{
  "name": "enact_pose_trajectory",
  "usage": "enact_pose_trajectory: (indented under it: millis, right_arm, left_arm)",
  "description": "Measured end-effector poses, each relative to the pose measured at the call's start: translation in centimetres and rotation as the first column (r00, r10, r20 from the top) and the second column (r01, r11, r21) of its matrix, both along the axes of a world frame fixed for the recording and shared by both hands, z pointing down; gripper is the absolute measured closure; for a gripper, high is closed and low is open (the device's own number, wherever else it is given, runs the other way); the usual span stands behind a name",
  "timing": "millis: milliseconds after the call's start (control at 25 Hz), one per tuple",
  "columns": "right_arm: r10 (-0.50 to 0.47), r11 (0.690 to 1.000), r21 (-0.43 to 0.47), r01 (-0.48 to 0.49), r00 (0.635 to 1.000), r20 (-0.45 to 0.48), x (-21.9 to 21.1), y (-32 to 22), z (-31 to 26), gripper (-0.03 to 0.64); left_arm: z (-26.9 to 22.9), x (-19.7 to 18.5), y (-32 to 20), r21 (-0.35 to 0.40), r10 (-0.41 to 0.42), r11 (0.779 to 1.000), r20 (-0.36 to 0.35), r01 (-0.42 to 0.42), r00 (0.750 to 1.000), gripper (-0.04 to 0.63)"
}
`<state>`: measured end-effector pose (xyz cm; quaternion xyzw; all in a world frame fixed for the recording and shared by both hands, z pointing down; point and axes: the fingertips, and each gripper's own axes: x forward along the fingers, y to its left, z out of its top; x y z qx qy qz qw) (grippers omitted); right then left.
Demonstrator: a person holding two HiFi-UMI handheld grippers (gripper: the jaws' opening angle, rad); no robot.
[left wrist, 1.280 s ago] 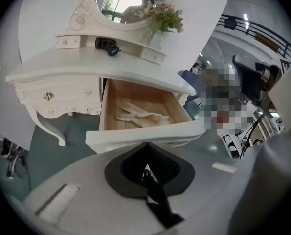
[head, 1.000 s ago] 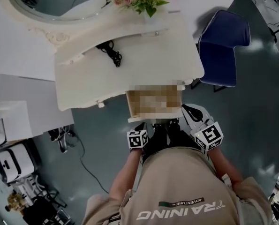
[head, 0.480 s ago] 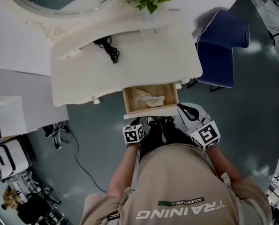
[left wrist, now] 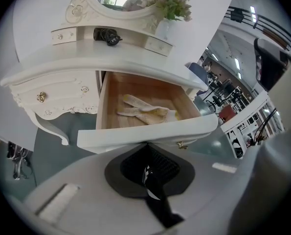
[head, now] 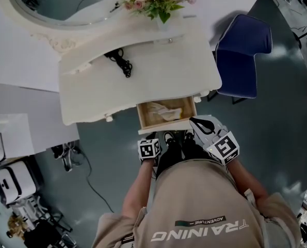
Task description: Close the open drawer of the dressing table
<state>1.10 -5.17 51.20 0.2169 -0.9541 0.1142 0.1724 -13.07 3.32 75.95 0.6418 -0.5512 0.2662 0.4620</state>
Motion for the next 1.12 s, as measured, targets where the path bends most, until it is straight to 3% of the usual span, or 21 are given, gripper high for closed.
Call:
enact_pose_trajectory:
  millis: [560, 1120]
  right_arm:
    - [0.011, 1.000, 0.005, -0.011, 0.999, -0.039, -0.8, -2.9, -0.2, 0.614]
    - [0.135, 0.990, -0.025, -0.136, 0.990, -0.033, 0.2, -7.3, 0.5, 0.615]
  left_arm:
    - [0.5, -1.1, -4.3, -0.010, 0.029, 1.000, -0.022, -0.029, 0.999, 0.578]
    - [0.4, -2.7, -9.3, 0.006, 0.032, 0.999, -0.029, -0.032, 0.999, 0.578]
